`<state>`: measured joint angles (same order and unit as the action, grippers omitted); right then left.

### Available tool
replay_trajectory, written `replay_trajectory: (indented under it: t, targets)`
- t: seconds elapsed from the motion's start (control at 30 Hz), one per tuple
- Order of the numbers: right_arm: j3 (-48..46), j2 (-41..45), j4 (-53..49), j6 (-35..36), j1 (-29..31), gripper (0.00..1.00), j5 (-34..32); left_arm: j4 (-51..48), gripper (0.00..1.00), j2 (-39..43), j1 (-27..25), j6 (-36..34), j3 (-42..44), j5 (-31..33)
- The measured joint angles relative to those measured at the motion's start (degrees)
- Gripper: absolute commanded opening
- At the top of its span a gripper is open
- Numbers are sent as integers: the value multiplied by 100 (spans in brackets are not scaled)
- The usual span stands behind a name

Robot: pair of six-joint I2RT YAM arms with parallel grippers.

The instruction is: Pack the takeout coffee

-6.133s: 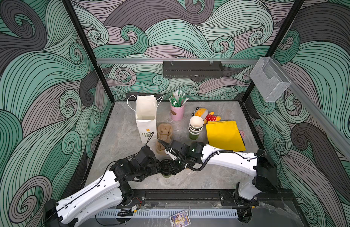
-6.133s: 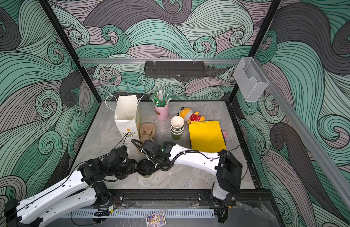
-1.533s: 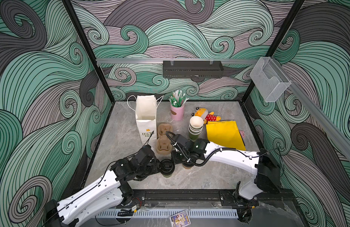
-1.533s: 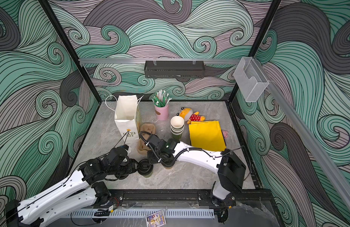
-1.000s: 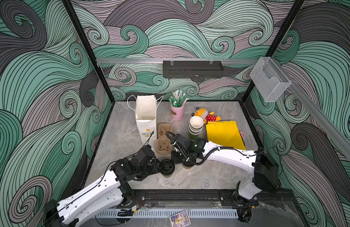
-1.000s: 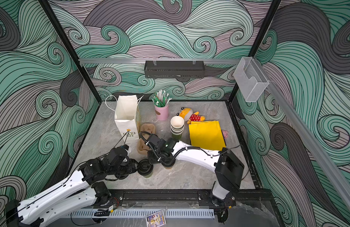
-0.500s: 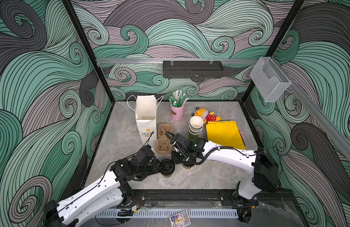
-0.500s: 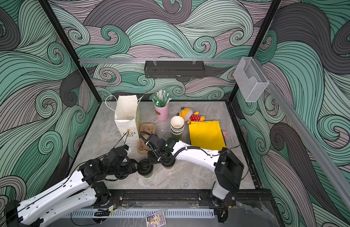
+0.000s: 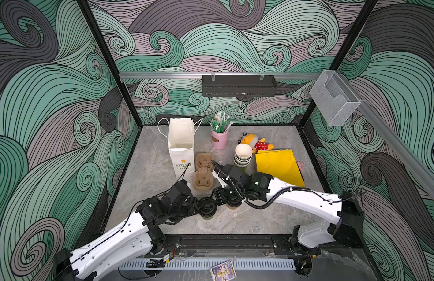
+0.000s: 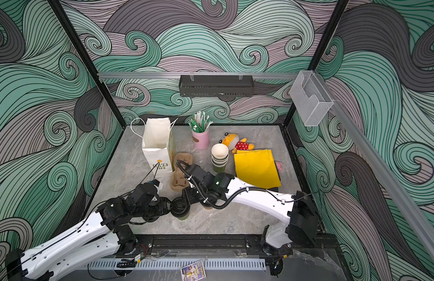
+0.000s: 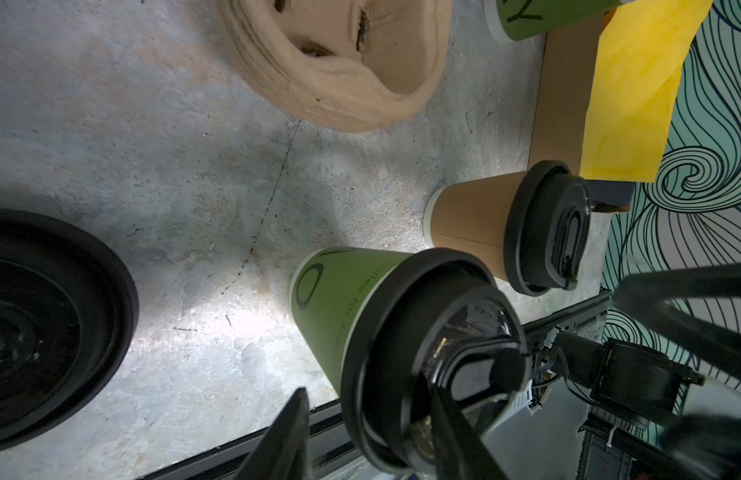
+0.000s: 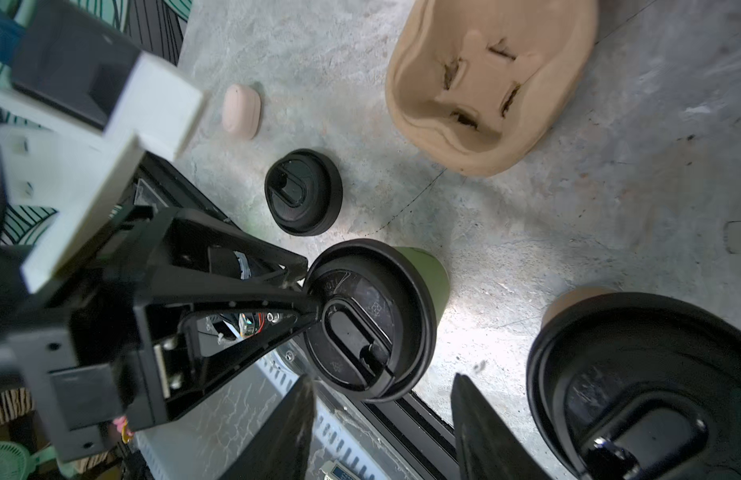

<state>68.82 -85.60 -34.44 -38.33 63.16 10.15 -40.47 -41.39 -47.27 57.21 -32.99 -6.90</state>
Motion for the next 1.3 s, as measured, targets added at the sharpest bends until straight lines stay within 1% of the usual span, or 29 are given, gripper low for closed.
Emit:
replay_trajectory:
  t: [0.13,0.27,0.4,0.5,0.73,0.93,1.23,1.3]
  targets:
    - [-118,-323,-4,26,26,61,201,-33,58,28,0,-22,2,4]
    - [-138,-448,0,28,28,62,341,-50,63,83,0,-39,0,22]
    - [-138,-479,0,26,26,62,407,-236,64,199,0,-68,-44,72]
    - [-138,-487,0,24,26,62,415,-400,62,424,0,-46,-101,118]
    - [-138,-490,0,22,26,61,420,-807,52,1008,0,162,-98,37]
    - [-138,-509,9,20,26,61,420,-647,47,960,0,258,63,-280]
    - [-138,-509,11,15,26,61,422,-315,38,756,0,304,286,-435]
    - [-138,-511,11,17,26,61,422,-310,38,719,0,302,293,-437]
